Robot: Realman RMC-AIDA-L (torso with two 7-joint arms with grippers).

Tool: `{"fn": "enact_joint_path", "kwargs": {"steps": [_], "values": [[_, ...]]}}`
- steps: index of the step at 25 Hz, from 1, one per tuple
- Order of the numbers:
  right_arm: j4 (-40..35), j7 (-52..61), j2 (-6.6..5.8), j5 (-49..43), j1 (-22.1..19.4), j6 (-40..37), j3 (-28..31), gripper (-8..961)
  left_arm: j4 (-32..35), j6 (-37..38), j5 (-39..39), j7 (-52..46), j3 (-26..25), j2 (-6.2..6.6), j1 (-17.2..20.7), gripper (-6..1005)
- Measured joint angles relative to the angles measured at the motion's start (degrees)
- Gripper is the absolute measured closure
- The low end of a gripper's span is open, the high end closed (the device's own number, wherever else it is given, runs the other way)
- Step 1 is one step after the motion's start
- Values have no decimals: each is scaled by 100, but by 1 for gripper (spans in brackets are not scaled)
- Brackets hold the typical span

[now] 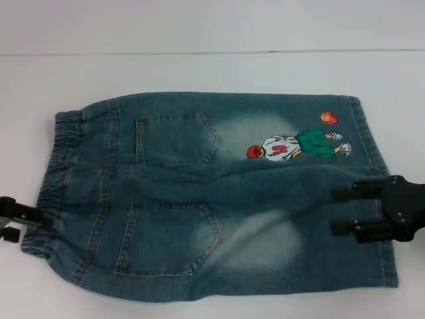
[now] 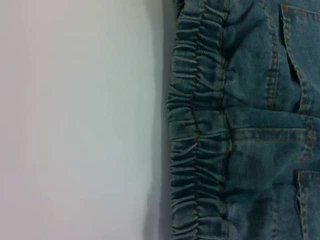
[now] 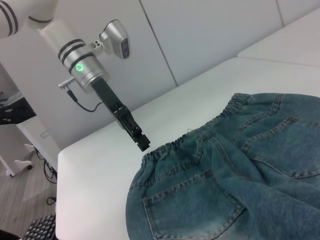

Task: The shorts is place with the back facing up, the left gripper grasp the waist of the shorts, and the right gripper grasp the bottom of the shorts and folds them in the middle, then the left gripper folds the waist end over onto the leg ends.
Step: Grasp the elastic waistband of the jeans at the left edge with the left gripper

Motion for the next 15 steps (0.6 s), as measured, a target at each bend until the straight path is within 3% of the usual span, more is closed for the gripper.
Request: {"fn": "enact_joint_path", "kwargs": {"steps": [15], "values": [[0, 0, 26, 0, 9, 49, -63, 155, -188, -163, 141, -5, 153, -5, -17, 203]]}}
